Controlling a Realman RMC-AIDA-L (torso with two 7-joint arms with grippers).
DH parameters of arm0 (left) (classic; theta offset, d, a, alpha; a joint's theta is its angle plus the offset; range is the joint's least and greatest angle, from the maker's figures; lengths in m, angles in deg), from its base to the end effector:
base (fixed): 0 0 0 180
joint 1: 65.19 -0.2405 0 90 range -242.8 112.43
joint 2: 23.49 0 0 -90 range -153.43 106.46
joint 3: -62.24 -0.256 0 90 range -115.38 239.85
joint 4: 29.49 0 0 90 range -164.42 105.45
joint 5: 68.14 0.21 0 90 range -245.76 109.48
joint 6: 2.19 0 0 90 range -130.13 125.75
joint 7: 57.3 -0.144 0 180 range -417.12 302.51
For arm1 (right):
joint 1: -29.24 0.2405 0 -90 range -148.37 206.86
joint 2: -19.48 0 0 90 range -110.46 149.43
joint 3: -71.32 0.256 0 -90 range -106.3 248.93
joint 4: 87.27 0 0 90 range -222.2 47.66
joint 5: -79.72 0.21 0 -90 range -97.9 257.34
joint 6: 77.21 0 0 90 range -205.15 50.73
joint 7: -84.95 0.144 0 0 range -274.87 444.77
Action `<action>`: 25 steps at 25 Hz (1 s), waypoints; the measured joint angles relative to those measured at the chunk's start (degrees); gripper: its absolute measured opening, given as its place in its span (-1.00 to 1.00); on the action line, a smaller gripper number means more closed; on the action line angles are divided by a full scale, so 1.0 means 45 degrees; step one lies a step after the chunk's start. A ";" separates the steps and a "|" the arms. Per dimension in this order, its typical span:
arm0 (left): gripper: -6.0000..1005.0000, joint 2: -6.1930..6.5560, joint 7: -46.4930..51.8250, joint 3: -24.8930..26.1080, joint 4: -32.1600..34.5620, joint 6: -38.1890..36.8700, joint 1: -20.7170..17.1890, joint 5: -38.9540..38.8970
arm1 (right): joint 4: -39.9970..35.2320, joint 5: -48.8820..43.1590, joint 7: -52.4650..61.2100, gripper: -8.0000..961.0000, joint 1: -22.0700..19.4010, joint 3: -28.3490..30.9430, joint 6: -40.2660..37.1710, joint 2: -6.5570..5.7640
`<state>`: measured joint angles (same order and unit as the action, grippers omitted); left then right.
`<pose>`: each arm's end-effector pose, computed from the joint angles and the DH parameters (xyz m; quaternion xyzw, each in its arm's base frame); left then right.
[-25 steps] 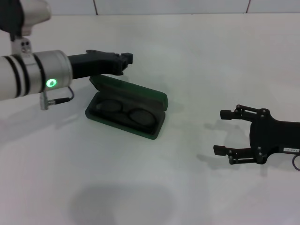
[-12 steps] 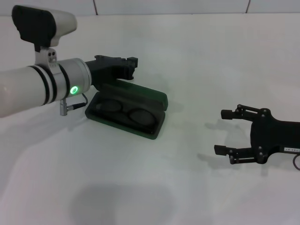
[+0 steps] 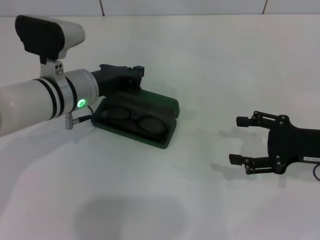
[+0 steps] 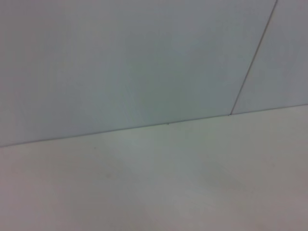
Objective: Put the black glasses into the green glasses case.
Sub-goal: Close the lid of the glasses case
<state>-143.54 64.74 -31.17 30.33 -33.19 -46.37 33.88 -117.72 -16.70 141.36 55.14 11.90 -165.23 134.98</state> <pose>-0.2269 0.3685 -0.0554 -0.8525 -0.3737 -0.1663 0.3255 0.2685 0.3022 -0.0205 -0.9586 0.0604 0.2514 0.1194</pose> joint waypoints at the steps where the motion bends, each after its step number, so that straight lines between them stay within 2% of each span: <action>1: -0.99 0.0004 -0.0064 -0.0001 -0.0004 0.0000 -0.0011 -0.0084 | 0.0001 0.0000 -0.0003 0.85 0.0005 0.0000 0.0024 -0.0002; 25: -0.99 0.0064 -0.0604 0.0130 -0.0277 -0.0482 -0.0203 -0.0263 | -0.0099 0.0000 -0.0016 0.85 0.0027 0.0000 0.0258 -0.0003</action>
<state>-143.25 62.02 -30.58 29.08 -35.36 -47.28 32.69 -118.16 -16.70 141.29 55.26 11.90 -164.06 134.97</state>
